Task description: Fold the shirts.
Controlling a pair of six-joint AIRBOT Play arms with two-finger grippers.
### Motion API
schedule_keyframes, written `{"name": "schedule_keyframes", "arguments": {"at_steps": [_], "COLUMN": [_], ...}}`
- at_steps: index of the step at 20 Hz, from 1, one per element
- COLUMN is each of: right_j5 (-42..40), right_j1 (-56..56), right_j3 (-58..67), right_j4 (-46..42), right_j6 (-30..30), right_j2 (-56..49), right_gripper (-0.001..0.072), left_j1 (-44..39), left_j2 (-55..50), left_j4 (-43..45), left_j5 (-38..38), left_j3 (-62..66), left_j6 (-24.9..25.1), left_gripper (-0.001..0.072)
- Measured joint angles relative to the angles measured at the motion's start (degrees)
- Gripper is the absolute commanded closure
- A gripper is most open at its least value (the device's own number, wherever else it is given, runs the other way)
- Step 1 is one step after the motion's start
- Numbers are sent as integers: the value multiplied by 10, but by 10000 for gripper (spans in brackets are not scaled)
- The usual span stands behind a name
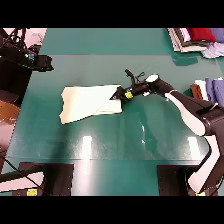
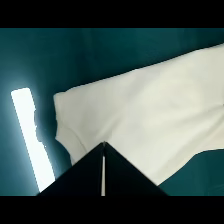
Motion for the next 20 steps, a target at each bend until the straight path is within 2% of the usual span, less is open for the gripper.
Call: {"name": "schedule_keyframes", "arguments": {"at_steps": [4, 8, 14, 20], "right_j5": [30, 93, 146, 134], "right_j1": [-3, -61, -234, -445], "right_j3": [67, 129, 158, 162], "right_j4": [-2, -69, -189, -247], "right_j6": [-6, 16, 42, 49], "right_j2": [-11, 21, 129, 186], "right_gripper": [697, 697, 698, 698], "left_j1": [-6, -43, -115, -166], "left_j2": [0, 0, 0, 0], "left_j4": [-5, -9, -18, -24], "left_j5": [-9, -7, 23, 47], "left_j3": [0, 0, 0, 0], "left_j6": [0, 0, -1, -3], "left_gripper": [682, 682, 682, 682]}}
